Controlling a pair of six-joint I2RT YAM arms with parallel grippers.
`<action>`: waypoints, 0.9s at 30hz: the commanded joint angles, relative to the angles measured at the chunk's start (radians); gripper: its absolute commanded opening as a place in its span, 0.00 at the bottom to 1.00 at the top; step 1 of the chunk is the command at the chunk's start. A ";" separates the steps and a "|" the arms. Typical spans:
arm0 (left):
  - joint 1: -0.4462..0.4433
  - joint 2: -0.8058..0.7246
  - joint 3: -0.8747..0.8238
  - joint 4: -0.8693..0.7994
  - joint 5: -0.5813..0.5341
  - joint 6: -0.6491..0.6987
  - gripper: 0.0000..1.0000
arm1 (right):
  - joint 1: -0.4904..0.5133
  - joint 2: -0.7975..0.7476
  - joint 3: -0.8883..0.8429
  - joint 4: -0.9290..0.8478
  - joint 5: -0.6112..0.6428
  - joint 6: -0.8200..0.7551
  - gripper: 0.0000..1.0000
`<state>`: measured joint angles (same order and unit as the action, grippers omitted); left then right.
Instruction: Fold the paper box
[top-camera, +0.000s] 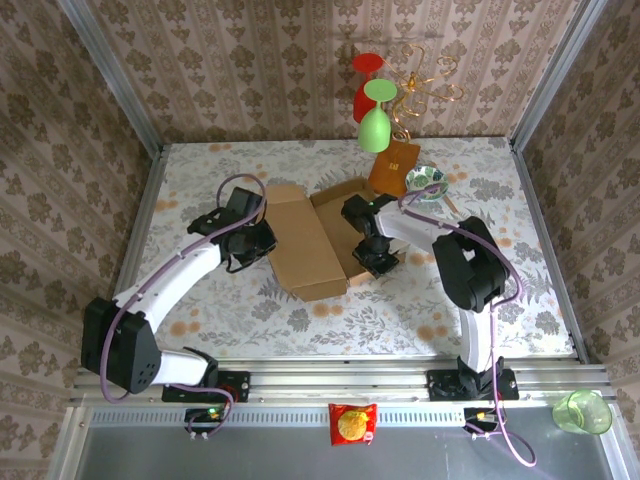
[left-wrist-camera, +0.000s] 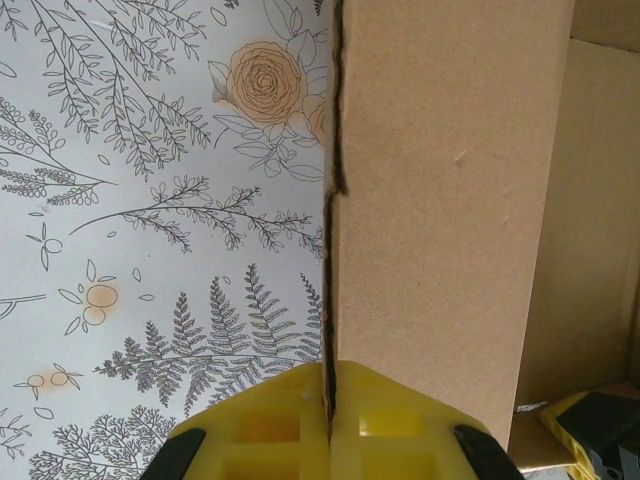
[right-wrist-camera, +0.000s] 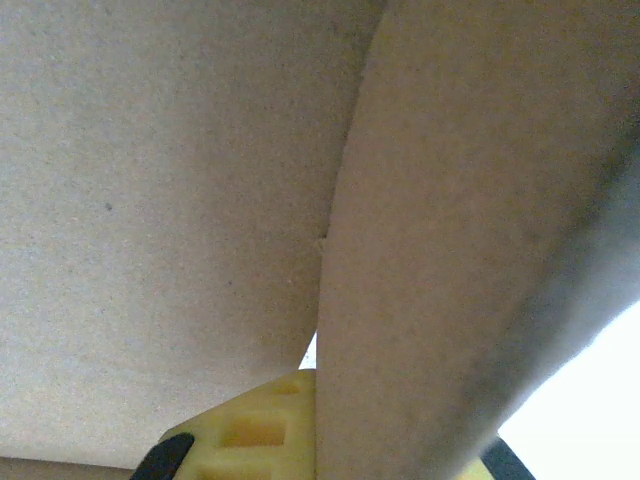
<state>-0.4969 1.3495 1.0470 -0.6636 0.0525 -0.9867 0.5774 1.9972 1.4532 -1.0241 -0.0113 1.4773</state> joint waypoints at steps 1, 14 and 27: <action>-0.018 0.017 0.056 0.017 0.034 0.009 0.00 | 0.038 0.060 0.071 -0.208 -0.061 0.054 0.00; -0.022 0.028 0.103 -0.003 0.033 0.046 0.00 | 0.053 0.103 -0.027 -0.105 -0.205 0.158 0.00; -0.022 0.026 0.102 -0.024 0.019 0.071 0.00 | 0.024 -0.065 -0.117 -0.043 -0.079 0.192 0.28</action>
<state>-0.5102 1.3617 1.1198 -0.7212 0.0643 -0.9176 0.5922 2.0064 1.4059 -1.0595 -0.1413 1.6497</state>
